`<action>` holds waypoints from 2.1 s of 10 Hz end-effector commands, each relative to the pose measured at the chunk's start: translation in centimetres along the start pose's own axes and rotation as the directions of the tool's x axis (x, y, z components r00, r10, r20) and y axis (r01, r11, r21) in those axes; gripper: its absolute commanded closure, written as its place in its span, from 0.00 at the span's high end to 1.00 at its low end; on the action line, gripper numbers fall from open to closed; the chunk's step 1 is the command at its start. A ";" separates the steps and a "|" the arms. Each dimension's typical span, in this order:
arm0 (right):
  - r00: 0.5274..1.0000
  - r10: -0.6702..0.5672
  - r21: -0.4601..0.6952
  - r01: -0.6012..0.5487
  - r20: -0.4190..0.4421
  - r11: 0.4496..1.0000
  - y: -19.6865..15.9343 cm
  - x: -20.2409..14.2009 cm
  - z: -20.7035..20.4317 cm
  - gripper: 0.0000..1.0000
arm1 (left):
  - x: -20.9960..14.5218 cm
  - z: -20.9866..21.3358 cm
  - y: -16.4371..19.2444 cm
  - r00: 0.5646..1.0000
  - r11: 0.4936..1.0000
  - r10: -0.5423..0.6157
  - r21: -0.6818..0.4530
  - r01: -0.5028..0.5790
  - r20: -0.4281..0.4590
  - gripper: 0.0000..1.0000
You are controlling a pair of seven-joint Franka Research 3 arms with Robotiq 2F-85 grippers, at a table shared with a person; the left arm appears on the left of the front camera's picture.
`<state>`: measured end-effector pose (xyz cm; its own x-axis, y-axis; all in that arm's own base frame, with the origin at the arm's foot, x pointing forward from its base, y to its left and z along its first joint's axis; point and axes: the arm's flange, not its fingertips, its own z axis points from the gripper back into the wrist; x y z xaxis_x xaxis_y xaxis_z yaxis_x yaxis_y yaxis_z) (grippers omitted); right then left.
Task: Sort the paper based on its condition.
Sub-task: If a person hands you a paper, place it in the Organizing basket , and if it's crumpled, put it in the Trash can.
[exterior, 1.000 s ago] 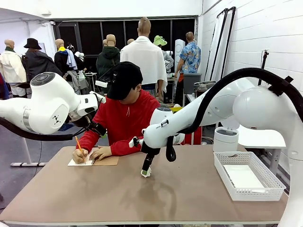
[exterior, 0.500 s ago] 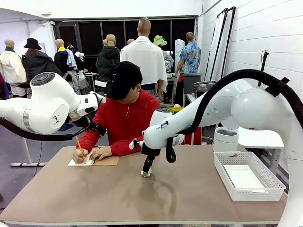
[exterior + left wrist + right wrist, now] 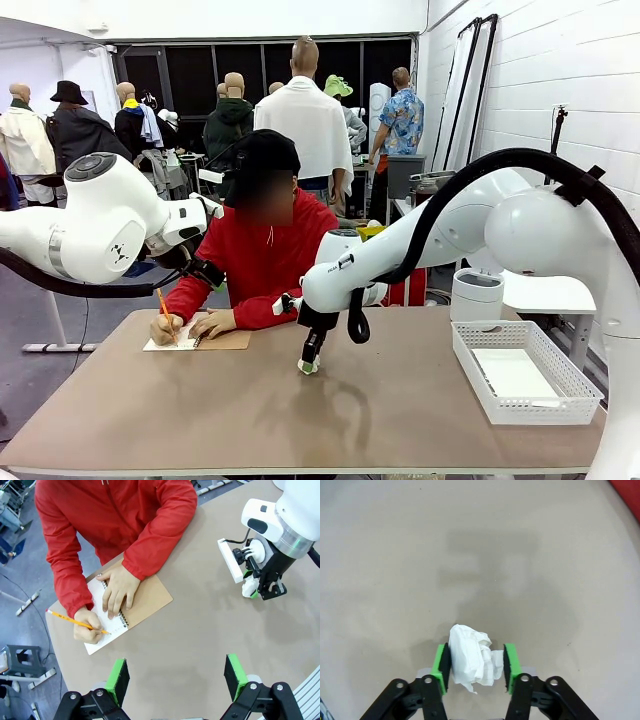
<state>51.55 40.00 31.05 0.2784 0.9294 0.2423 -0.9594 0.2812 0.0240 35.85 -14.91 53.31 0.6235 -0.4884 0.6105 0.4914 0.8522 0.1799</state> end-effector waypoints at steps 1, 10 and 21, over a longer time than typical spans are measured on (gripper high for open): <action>1.000 -0.012 -0.018 0.011 -0.024 1.000 -0.3 0.4 0.0 0.17 | -0.1 0.0 0.0 1.000 1.000 -0.003 -0.001 0.003 -0.003 1.00; 0.896 -0.439 -0.212 0.444 0.070 0.871 -5.6 -9.5 11.4 0.17 | -0.1 0.0 0.0 1.000 1.000 -0.003 -0.001 0.003 -0.003 1.00; 0.707 -0.688 -0.305 0.699 0.162 0.646 -12.7 -19.0 18.9 0.17 | -0.1 0.0 0.0 1.000 1.000 -0.003 -0.001 0.003 -0.003 1.00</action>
<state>57.53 14.55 44.56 0.8510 0.4205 0.3147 -0.4074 0.9066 -0.1098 35.85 -14.91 53.32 0.6235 -0.4884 0.6106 0.4914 0.8522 0.1798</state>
